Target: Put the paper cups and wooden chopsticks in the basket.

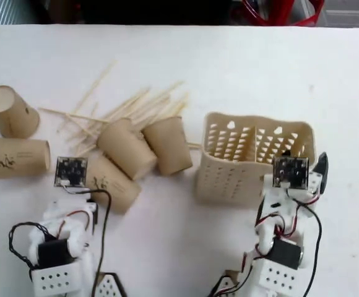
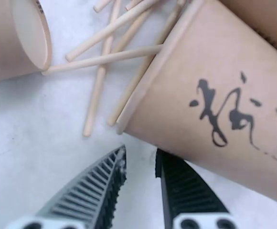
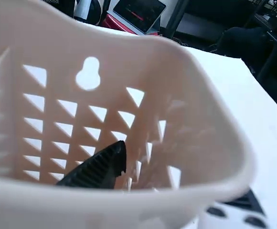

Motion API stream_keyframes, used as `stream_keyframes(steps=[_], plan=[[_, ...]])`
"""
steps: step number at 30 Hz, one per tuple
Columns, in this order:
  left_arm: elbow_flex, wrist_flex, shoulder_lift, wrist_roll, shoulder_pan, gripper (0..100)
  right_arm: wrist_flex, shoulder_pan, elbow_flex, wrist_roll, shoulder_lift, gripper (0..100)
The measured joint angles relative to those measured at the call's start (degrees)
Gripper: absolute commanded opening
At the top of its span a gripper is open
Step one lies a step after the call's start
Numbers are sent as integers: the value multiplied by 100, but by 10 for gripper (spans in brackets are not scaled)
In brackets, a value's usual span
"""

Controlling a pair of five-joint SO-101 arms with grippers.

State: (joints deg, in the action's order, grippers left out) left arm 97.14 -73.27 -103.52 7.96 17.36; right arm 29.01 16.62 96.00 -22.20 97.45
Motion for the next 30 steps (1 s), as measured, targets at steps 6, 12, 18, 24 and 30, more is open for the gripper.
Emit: stream_keyframes(steps=[6,12,18,24,30], plan=[[0,0,0,0,0,118,352,-53,-70,-9,510,26],[0,0,0,0,0,118,615,-26,-299,0,492,58],[0,0,0,0,0,118,659,-26,-308,0,492,58],[0,0,0,0,0,118,659,-26,-308,0,492,58],[0,0,0,0,-114,117,765,-18,-334,70,501,58]])
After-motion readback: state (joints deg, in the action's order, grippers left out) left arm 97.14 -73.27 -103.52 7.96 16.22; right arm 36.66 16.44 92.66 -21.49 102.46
